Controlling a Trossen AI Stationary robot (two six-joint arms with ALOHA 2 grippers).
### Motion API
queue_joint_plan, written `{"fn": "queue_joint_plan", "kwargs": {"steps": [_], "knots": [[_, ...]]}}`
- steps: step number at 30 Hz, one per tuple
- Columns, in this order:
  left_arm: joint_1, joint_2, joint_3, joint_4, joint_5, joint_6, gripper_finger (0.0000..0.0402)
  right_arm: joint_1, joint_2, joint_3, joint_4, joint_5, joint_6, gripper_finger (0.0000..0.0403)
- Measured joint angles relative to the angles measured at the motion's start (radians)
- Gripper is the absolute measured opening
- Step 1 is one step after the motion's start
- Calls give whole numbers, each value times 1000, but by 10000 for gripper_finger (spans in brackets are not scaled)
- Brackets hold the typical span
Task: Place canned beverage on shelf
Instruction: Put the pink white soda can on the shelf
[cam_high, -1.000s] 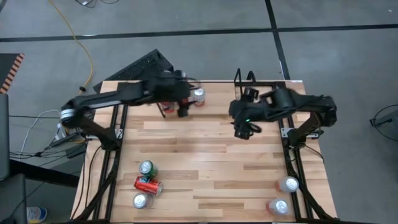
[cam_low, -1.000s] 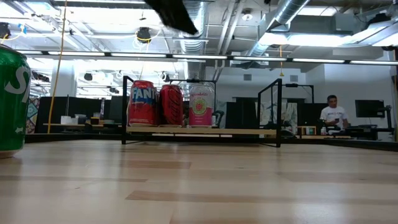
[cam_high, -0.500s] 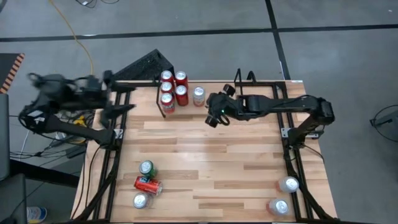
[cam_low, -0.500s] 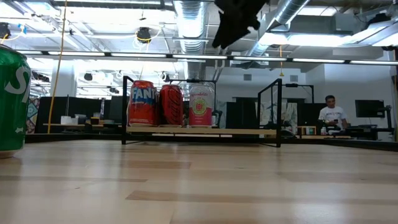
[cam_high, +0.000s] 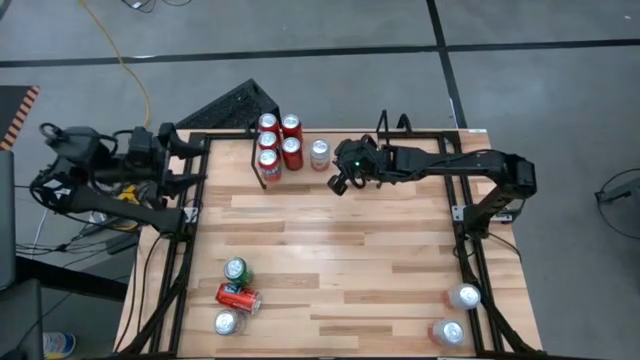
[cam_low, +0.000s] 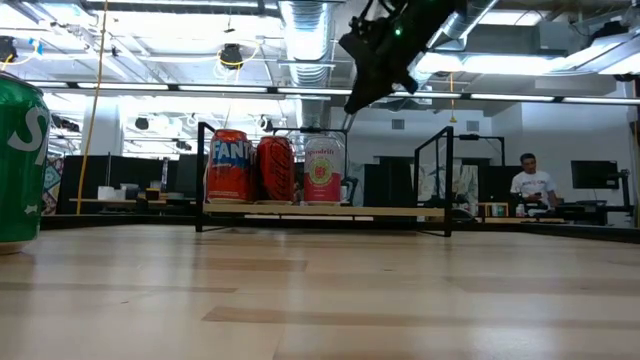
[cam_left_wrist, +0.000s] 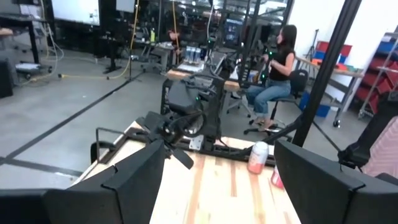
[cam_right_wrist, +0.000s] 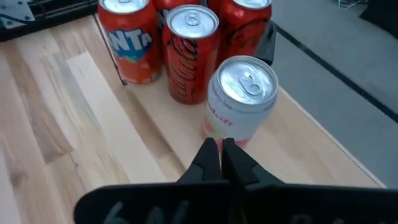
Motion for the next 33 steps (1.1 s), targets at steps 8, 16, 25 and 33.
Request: {"fn": "queue_joint_plan", "kwargs": {"steps": [8, 16, 25, 33], "knots": [[0, -1, -16, 6, 0, 2, 290, -23, 50, -29, 45, -35, 29, 0], [0, -1, -16, 5, 10, 4, 290, -30, 145, -30, 89, -45, 29, 0], [0, -1, -16, 5, 10, 21, 290, -88, 149, -29, 123, -52, 22, 0], [0, -1, -16, -13, 10, 22, 290, -112, 149, -29, 160, -151, 11, 0]]}}
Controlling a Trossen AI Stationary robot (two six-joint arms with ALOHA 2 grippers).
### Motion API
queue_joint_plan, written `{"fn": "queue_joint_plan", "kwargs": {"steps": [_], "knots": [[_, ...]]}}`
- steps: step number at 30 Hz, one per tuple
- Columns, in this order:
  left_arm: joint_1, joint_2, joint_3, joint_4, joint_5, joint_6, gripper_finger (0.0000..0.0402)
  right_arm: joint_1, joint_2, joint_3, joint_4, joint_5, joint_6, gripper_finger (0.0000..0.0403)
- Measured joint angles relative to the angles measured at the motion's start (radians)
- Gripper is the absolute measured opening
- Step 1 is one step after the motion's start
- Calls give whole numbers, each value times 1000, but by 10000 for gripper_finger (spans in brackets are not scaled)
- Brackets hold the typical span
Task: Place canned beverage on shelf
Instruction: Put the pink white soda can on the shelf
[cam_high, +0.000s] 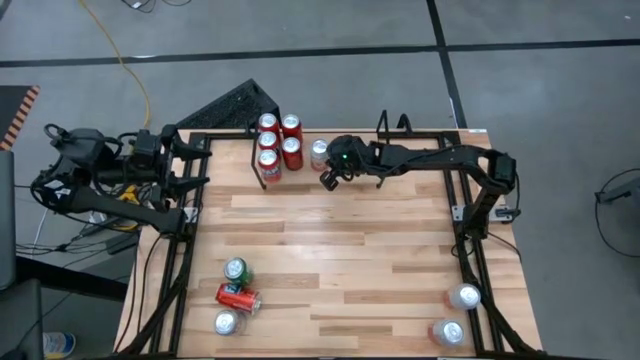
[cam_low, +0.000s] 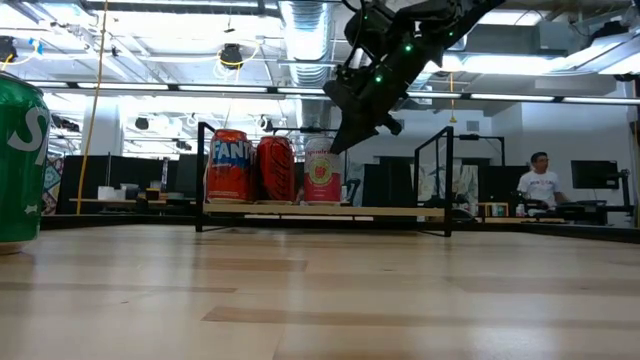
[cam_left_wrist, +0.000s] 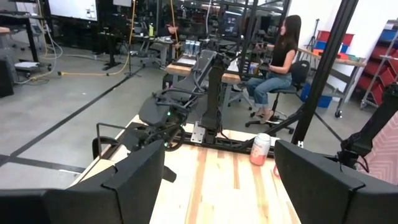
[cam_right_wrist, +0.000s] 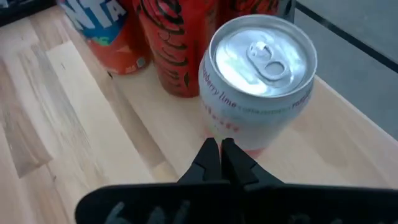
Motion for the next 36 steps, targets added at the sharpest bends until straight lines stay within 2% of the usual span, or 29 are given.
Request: {"fn": "queue_joint_plan", "kwargs": {"steps": [18, 25, 36], "knots": [[0, 0, 0, -6, 0, 1, 290, -61, 0, 0, 97, -37, -3, 0], [0, 0, 0, -8, 0, 1, 290, -94, 72, 9, 183, -82, -8, 0], [0, 0, 1, -53, 0, -1, 290, -45, 64, 64, 115, -85, -18, 0]]}}
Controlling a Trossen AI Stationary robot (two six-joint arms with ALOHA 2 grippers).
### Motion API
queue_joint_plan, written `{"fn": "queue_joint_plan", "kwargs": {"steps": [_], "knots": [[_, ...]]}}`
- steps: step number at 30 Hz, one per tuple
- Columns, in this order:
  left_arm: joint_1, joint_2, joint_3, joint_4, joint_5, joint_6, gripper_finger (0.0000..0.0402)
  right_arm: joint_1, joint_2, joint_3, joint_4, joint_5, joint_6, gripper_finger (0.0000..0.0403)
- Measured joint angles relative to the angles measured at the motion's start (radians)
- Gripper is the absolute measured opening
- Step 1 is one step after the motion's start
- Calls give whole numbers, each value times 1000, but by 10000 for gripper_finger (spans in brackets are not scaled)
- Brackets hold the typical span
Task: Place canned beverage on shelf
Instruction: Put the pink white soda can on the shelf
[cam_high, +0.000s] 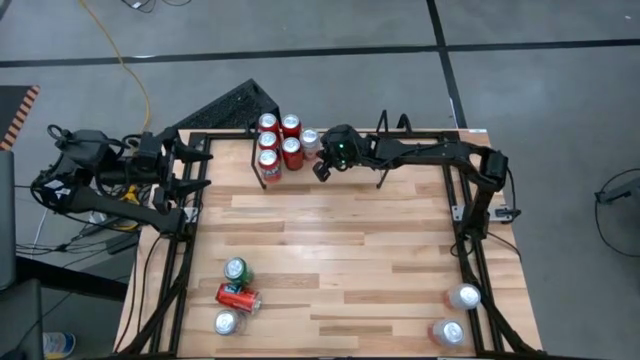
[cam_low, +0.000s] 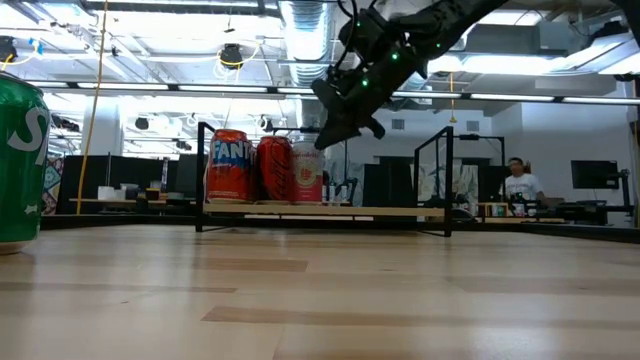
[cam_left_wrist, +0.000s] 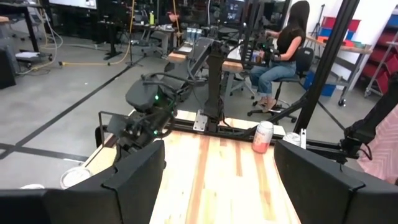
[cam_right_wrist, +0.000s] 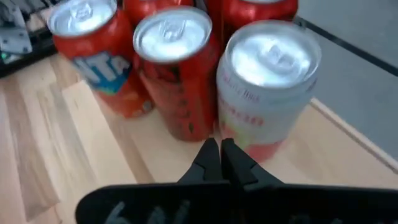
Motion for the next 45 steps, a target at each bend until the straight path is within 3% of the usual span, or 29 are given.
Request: {"fn": "queue_joint_plan", "kwargs": {"steps": [23, 28, 45], "knots": [[0, 29, 0, 5, -9, -2, 290, -2, -1, 38, 69, -17, 20, 0], [0, 50, 0, 4, -9, -2, 290, 14, -1, 37, 65, 31, -7, 0], [0, 72, 0, 7, -9, 2, 290, 17, 19, 37, 76, 36, -3, 0]]}}
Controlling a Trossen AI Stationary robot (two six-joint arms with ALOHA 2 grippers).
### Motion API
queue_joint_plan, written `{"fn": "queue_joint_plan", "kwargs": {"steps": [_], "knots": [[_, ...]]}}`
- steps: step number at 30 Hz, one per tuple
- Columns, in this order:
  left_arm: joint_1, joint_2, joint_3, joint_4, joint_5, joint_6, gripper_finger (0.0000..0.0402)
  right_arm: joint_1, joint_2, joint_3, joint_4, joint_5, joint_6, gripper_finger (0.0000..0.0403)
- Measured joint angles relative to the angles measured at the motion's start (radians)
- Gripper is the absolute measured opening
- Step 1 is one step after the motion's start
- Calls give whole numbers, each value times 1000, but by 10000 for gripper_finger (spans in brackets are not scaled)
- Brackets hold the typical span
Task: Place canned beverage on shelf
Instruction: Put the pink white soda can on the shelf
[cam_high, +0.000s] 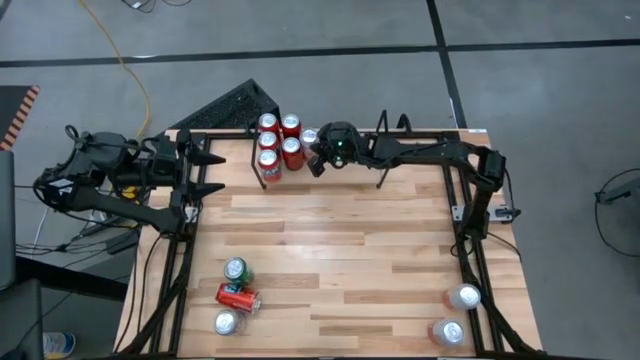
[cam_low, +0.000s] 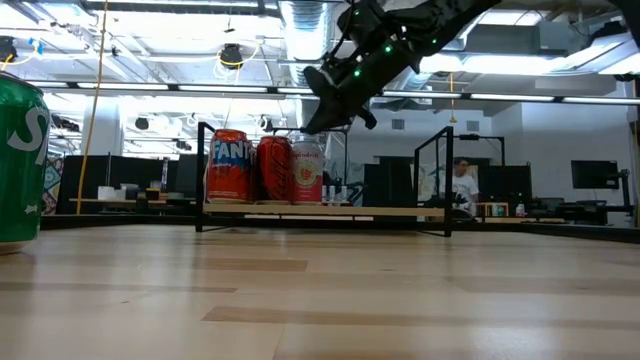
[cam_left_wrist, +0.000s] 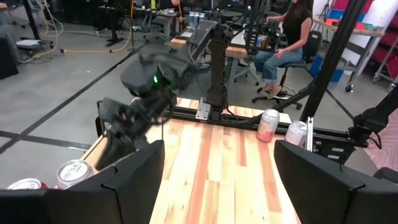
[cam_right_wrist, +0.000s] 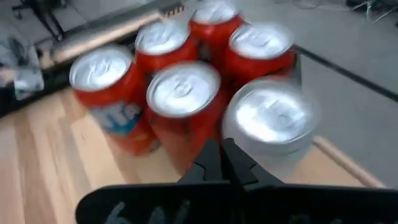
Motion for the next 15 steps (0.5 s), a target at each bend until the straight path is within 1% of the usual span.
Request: {"fn": "queue_joint_plan", "kwargs": {"steps": [2, 5, 7, 9, 11, 15], "knots": [[0, 0, 0, 1, 0, 0, 290, 1, 6, -3, -15, -3, 5, 0], [0, 0, 0, 5, 0, 0, 290, 7, 45, 19, 19, -8, 11, 0], [0, 0, 0, 5, 0, 0, 290, 7, 57, 24, -25, -8, 4, 0], [0, 0, 0, 5, 0, -1, 290, 16, 85, 54, 3, 7, -11, 0], [0, 0, 0, 4, 0, -1, 290, 16, 86, 64, -56, 8, -13, 0], [0, 0, 0, 4, 0, 0, 290, 4, 100, 88, -60, 12, -19, 0]]}}
